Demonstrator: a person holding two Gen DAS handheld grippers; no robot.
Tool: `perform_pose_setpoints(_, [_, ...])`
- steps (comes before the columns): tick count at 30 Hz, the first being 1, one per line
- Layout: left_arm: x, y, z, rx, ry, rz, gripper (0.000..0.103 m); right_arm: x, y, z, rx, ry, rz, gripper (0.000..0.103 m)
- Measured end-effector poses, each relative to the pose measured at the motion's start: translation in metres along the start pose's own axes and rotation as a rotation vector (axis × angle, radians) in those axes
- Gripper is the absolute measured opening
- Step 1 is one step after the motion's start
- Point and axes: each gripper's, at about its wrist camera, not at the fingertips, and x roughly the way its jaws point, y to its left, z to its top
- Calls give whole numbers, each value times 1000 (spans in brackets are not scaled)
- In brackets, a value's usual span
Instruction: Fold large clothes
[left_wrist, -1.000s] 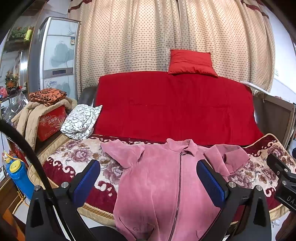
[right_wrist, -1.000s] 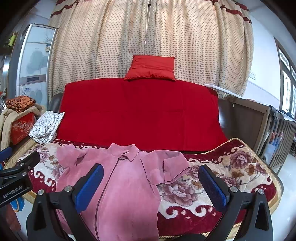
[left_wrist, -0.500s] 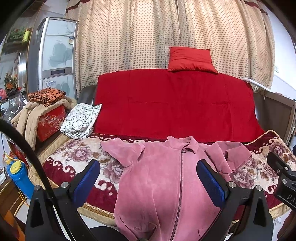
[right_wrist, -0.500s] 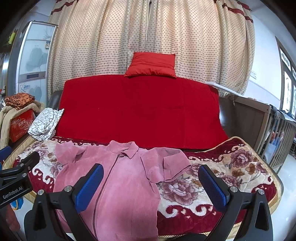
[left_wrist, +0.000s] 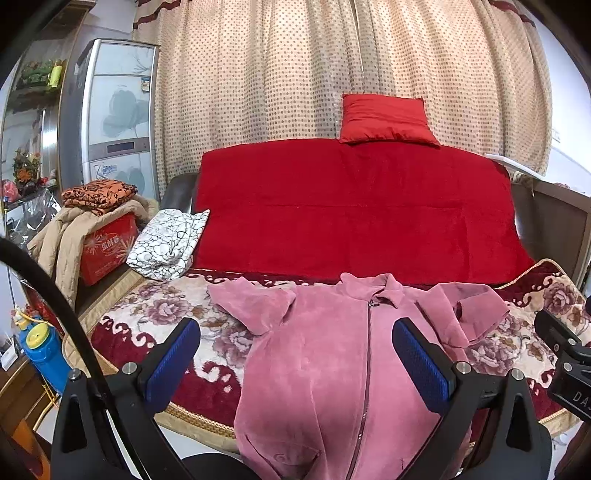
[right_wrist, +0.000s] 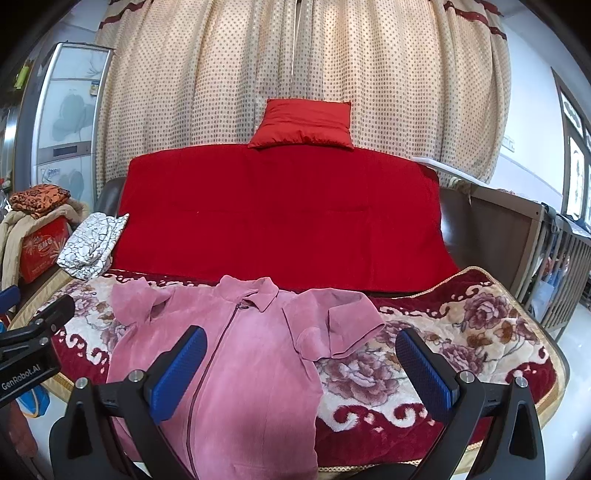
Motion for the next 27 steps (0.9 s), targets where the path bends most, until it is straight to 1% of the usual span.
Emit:
perform_pose_setpoints(13, [5,7,-3,3,9,27,103,4,7,-3,-13,13,12,103])
perform_pose_setpoints(18, [9,6,-6,7,20,34,103,9,6,-6,-10,24,17,103])
perform_pose_setpoints(27, [10,6,-7,13,15,38,103,12,2,-8,2,34,18,103])
